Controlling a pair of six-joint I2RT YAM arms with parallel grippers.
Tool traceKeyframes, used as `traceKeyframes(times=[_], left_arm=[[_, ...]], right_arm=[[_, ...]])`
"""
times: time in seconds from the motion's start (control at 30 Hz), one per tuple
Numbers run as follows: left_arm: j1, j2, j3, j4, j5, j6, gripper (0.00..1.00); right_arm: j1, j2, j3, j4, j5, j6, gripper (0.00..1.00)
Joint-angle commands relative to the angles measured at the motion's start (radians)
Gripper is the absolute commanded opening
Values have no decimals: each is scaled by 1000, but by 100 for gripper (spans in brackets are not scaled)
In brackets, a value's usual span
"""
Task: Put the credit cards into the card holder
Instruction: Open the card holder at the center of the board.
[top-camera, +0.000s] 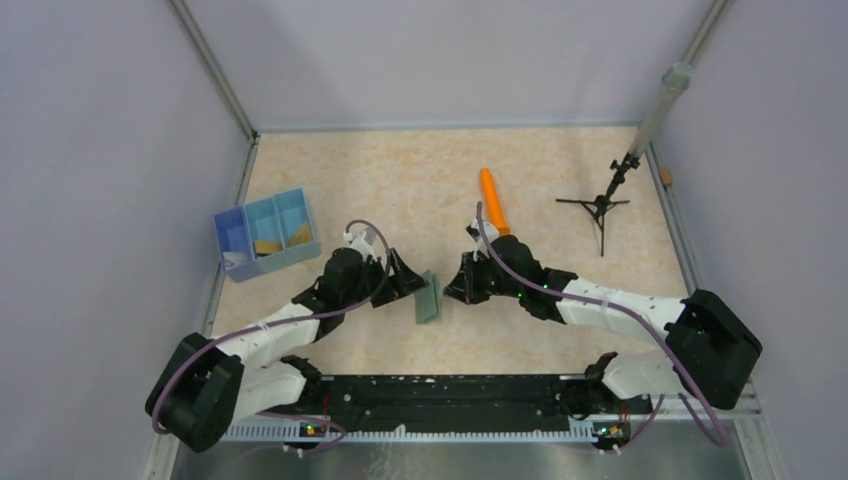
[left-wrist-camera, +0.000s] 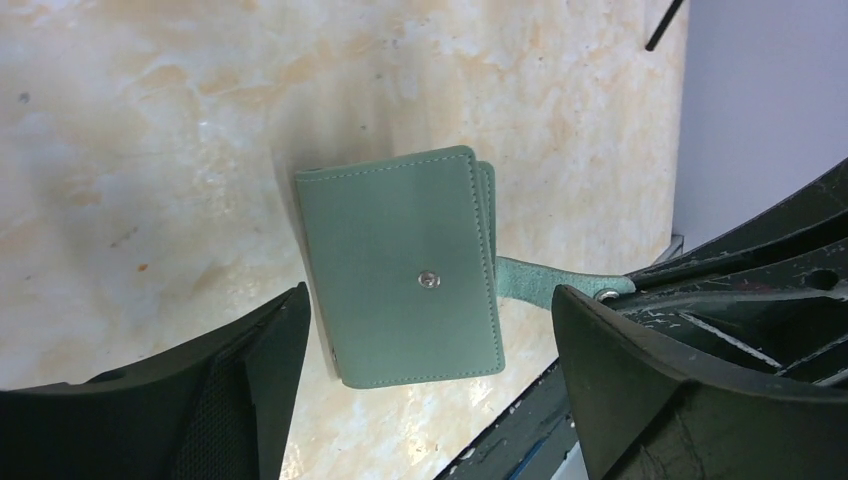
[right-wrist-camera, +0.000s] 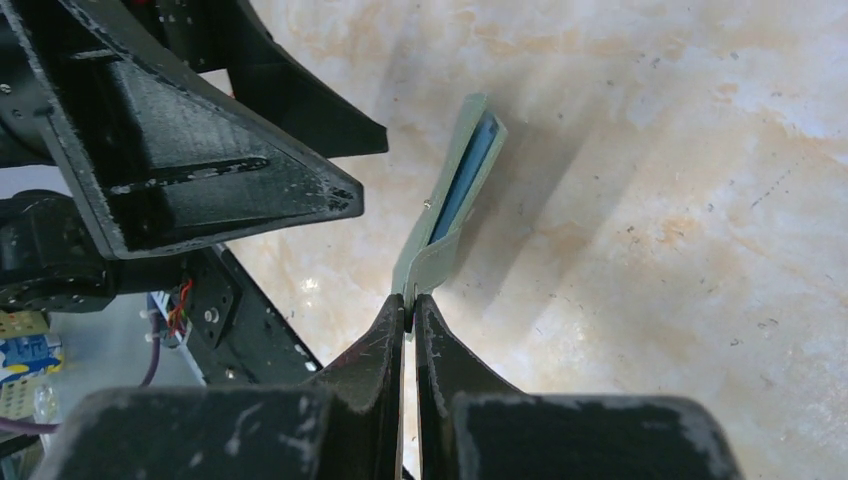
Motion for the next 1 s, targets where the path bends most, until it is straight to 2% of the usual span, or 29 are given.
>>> traceKeyframes(times=[0.0, 0.23, 0.57, 0.97], left_arm=[[-8, 19, 45, 72, 53, 33, 92], [-18, 91, 72, 75, 84, 45, 92], [-33, 137, 119, -24, 33, 86, 76], [-72, 175, 183, -147, -50, 144, 69]], right_arm=[[-7, -35, 63, 2, -27, -36, 0], [-4, -34, 67, 15, -52, -36, 0], [-5, -33, 72, 12, -55, -42, 0], [-3, -30, 77, 13, -62, -48, 0]])
